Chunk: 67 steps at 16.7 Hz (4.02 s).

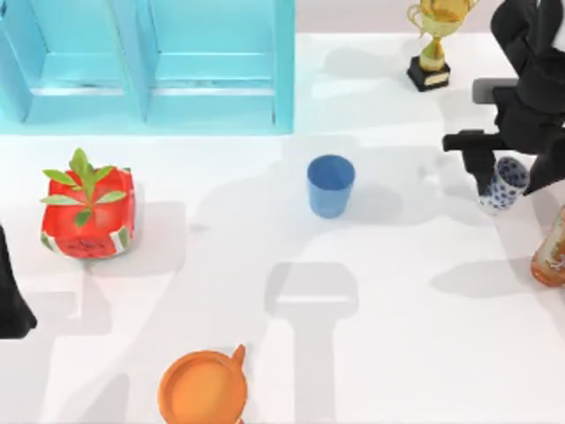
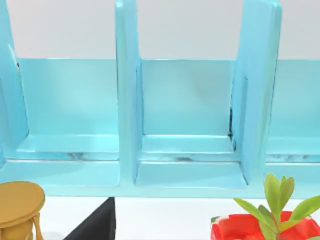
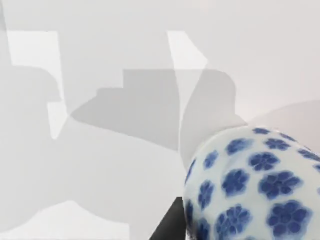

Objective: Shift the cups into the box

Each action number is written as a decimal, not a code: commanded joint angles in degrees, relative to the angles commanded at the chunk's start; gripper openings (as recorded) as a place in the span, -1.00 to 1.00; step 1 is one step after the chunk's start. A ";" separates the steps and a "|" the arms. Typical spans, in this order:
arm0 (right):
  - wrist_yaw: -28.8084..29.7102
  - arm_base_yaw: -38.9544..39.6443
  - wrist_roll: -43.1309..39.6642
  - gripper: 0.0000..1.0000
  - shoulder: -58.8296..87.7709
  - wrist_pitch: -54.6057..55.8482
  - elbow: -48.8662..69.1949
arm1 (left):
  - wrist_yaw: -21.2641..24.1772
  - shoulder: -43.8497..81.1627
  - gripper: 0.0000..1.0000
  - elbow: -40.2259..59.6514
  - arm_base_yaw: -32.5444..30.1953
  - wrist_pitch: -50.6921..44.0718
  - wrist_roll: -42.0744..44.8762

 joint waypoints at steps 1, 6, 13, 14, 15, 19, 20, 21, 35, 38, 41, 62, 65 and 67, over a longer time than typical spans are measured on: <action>0.00 0.00 0.00 -0.36 0.00 0.00 0.00 | 0.00 0.00 1.00 0.00 0.00 0.00 0.00; 0.00 0.00 0.00 -1.00 0.00 0.00 0.00 | 0.00 0.00 1.00 0.00 0.00 0.00 0.00; 0.00 0.00 0.00 -1.00 0.00 0.00 0.00 | 0.00 0.00 1.00 0.00 0.00 0.00 0.00; -0.03 0.14 0.10 -1.00 0.05 -0.01 0.01 | 0.00 0.00 1.00 0.00 0.00 0.00 0.00; -0.02 0.16 0.10 -1.00 0.04 -0.07 0.07 | 0.00 0.00 1.00 0.00 0.00 0.00 0.00; 0.03 0.67 -0.28 -1.00 -0.52 -2.99 2.81 | 0.00 0.00 1.00 0.00 0.00 0.00 0.00; -0.11 0.54 -0.69 -1.00 -0.87 -4.26 4.13 | 0.00 0.00 1.00 0.00 0.00 0.00 0.00; -0.31 0.25 -1.23 -1.00 -1.29 -5.67 5.61 | 0.00 0.00 1.00 0.00 0.00 0.00 0.00; -0.05 -13.02 -13.11 -1.00 -3.56 -20.43 16.82 | 0.00 0.00 1.00 0.00 0.00 0.00 0.00; 0.00 -13.47 -13.69 -1.00 -4.16 -20.17 15.92 | 0.00 0.00 1.00 0.00 0.00 0.00 0.00; 0.11 -18.08 -18.28 -1.00 -9.63 -19.72 10.32 | 0.00 0.00 1.00 0.00 0.00 0.00 0.00; -1.51 -44.53 -45.22 -1.00 -45.36 -10.94 -33.27 | 0.00 0.00 1.00 0.00 0.00 0.00 0.00; -1.50 -44.42 -45.08 -1.00 -45.11 -4.39 -39.08 | 0.00 0.00 1.00 0.00 0.00 0.00 0.00; -1.53 -44.42 -45.05 -1.00 -44.75 -2.41 -41.07 | 0.00 0.00 1.00 0.00 0.00 0.00 0.00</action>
